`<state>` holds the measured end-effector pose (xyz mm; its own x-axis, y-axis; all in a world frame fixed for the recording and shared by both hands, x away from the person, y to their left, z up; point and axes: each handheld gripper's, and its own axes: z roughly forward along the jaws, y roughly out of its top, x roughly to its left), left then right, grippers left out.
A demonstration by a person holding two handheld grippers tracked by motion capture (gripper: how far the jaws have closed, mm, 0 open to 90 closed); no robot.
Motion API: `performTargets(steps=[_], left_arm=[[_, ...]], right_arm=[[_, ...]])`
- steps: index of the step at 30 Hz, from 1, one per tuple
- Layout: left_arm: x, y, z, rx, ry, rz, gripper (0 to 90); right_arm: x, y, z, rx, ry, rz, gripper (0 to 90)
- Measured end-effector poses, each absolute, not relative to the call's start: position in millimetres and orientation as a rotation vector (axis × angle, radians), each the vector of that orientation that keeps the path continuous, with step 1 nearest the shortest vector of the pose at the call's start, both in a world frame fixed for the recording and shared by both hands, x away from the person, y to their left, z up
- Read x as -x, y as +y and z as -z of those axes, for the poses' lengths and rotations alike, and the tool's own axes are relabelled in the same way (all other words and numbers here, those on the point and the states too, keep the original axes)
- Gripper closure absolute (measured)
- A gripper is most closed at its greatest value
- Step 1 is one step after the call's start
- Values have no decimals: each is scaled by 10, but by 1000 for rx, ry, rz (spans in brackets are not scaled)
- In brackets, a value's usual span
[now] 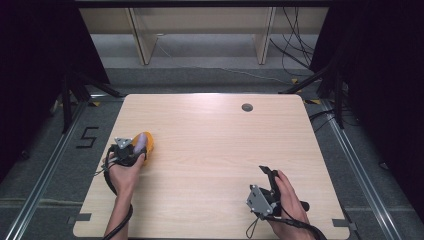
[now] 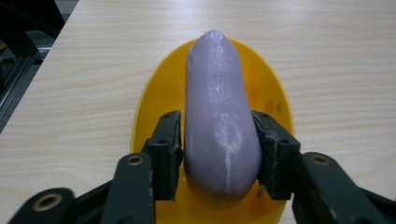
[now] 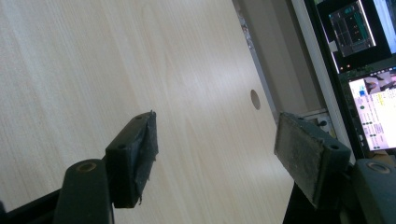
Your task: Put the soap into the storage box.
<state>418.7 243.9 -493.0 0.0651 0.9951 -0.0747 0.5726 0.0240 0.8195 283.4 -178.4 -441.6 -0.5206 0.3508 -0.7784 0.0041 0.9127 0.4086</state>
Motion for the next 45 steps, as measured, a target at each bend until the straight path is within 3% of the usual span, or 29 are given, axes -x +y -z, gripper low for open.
performTargets(steps=[12,25,45], left_arm=[[-4026,2490,4659,-1592,1519,-789,263],[-3753,2217,4474,-1618,1379,-743,261],[-3247,1641,4721,-1722,1233,-606,281]], right_arm=[[-2834,-1781,4425,-262,2087,-452,307],[-2822,-1782,4437,-318,2091,-469,307],[-2834,-1799,4435,-312,2096,-471,308]])
